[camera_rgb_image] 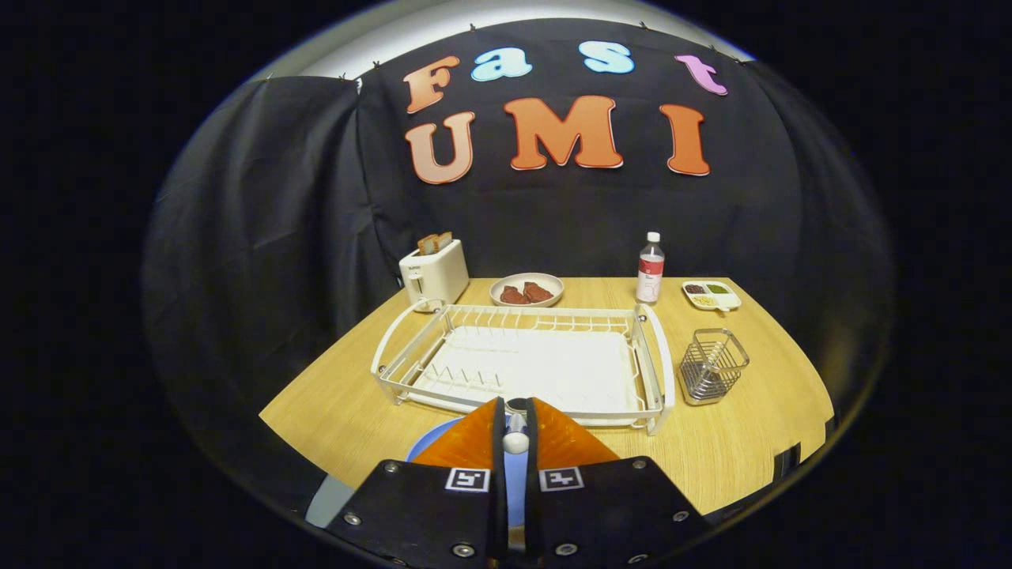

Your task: Take the plate from the dish rack, then take the spoon from the basket and place it into the plate.

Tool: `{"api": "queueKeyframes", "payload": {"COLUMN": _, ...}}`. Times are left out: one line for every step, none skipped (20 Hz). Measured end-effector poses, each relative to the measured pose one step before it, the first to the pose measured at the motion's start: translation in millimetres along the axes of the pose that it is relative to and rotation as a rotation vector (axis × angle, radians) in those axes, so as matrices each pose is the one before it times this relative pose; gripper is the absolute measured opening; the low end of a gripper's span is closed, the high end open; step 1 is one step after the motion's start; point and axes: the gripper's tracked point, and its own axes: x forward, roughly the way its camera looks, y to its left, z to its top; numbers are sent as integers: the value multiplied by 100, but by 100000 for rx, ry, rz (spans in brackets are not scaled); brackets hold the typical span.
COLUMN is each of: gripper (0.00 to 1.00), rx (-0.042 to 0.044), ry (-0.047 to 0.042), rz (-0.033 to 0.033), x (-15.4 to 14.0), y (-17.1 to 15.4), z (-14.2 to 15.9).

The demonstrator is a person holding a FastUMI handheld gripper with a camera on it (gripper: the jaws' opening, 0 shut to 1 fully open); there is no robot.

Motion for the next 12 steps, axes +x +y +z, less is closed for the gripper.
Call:
{"api": "queueKeyframes", "payload": {"gripper": 8, "rx": -595, "ry": 358, "rz": 2413, "x": 76, "y": 645, "z": -109}}
{"api": "queueKeyframes", "payload": {"gripper": 8, "rx": -482, "ry": 621, "rz": 2399, "x": 54, "y": 690, "z": -287}}
{"api": "queueKeyframes", "payload": {"gripper": 9, "rx": -596, "ry": 1068, "rz": 1945, "x": 71, "y": 682, "z": -464}}
{"api": "queueKeyframes", "payload": {"gripper": 9, "rx": -693, "ry": -295, "rz": 1975, "x": -102, "y": 581, "z": -4}}
{"api": "queueKeyframes", "payload": {"gripper": 9, "rx": -333, "ry": -2, "rz": 1915, "x": 56, "y": 524, "z": 13}}
{"api": "queueKeyframes", "payload": {"gripper": 8, "rx": -463, "ry": 1863, "rz": 2305, "x": 190, "y": 617, "z": -708}}
{"api": "queueKeyframes", "payload": {"gripper": 8, "rx": -680, "ry": 630, "rz": 1617, "x": 27, "y": 410, "z": -317}}
{"api": "queueKeyframes", "payload": {"gripper": 9, "rx": -1091, "ry": 1035, "rz": 971, "x": 68, "y": 208, "z": -367}}
{"api": "queueKeyframes", "payload": {"gripper": 8, "rx": -1044, "ry": 1499, "rz": 695, "x": 123, "y": 86, "z": -585}}
{"api": "queueKeyframes", "payload": {"gripper": 8, "rx": -508, "ry": 855, "rz": 472, "x": 165, "y": 65, "z": -421}}
{"api": "queueKeyframes", "payload": {"gripper": 8, "rx": -47, "ry": 893, "rz": 581, "x": 201, "y": -95, "z": -338}}
{"api": "queueKeyframes", "payload": {"gripper": 8, "rx": 1, "ry": 1067, "rz": 588, "x": 375, "y": 42, "z": -453}}
